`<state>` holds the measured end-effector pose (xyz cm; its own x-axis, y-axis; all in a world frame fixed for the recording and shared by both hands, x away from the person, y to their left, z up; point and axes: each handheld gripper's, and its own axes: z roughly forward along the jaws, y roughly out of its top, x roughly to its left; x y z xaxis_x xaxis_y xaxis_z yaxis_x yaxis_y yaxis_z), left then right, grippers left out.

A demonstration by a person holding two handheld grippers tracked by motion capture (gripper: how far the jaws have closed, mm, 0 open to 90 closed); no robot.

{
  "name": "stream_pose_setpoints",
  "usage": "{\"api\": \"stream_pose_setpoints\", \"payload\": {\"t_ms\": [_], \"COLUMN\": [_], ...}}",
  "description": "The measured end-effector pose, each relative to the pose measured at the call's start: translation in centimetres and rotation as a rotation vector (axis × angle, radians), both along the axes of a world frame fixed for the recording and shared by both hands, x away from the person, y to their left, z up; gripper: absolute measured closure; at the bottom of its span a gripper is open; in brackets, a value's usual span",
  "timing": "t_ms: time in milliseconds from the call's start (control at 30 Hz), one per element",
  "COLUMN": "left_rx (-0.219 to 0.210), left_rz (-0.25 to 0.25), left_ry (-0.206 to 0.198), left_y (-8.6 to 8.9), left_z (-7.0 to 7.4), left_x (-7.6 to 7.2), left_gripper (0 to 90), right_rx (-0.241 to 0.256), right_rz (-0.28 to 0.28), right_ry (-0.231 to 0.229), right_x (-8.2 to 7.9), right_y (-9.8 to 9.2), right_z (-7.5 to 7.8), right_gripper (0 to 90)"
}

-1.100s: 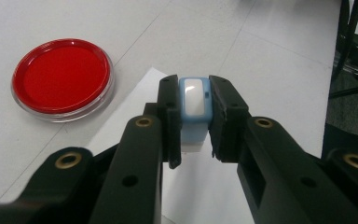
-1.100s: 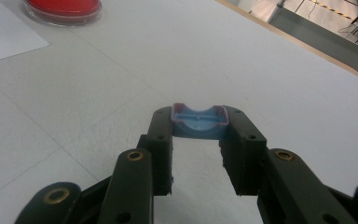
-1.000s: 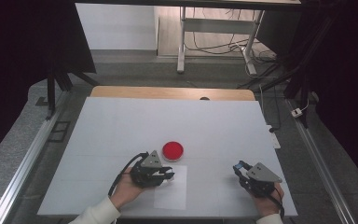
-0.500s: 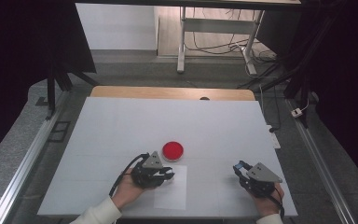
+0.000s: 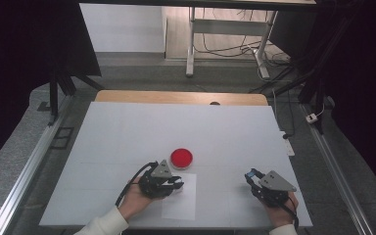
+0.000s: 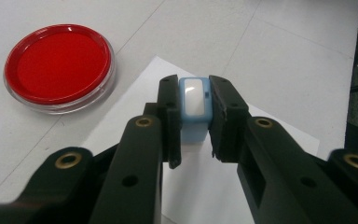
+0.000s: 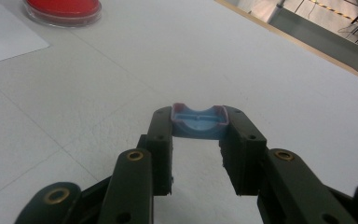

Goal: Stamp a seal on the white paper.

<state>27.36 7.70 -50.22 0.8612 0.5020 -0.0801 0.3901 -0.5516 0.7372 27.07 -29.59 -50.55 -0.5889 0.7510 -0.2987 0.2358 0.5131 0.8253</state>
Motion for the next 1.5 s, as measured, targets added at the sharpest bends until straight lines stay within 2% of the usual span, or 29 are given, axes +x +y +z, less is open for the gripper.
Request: {"api": "stream_pose_setpoints", "payload": {"t_ms": [333,933,1500], "left_rx": [0.027,0.046,0.091], "left_rz": [-0.012,-0.013,-0.019], "left_ry": [-0.006,-0.01,-0.013], "left_y": [-0.5,-0.7,-1.1], "left_z": [-0.4,-0.6,-0.7], "left_x": [-0.1,-0.2,-0.2], "left_gripper": [75.2,75.5,75.7], "right_rx": [-0.005,-0.004,-0.007], "right_rz": [0.003,0.005,0.006], "right_ry": [0.002,0.004,0.003], "right_x": [0.0,0.1,0.0], "right_y": [0.0,0.1,0.1], "right_z": [-0.1,-0.1,-0.1], "right_gripper": [64.8,64.8,64.8]}}
